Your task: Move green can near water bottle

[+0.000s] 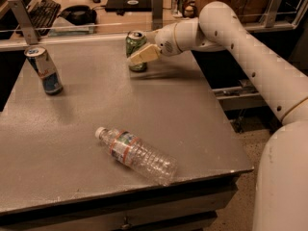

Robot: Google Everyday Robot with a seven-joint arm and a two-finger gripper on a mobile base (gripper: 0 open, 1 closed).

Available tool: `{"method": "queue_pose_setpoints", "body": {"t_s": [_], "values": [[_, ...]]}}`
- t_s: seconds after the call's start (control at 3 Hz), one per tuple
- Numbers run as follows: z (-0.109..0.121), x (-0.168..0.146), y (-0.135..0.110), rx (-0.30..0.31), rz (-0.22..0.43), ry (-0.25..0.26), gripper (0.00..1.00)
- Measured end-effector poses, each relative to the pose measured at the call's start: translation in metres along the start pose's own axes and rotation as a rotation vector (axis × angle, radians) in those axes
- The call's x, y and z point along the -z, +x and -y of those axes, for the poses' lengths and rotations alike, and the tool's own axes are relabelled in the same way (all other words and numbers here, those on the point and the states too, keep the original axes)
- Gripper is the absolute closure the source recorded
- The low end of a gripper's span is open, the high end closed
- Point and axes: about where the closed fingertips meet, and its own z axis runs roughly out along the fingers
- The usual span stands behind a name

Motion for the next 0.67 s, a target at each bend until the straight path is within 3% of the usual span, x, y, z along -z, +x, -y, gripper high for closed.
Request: {"method": "queue_pose_setpoints", "body": {"t_s": [0.33,0.67], "values": [[-0.008,-0.007,-0.012,-0.038,0.057,-0.047,0.49],[-0.014,0.008,-0.020,-0.033,0.084,-0.059,0.72]]}}
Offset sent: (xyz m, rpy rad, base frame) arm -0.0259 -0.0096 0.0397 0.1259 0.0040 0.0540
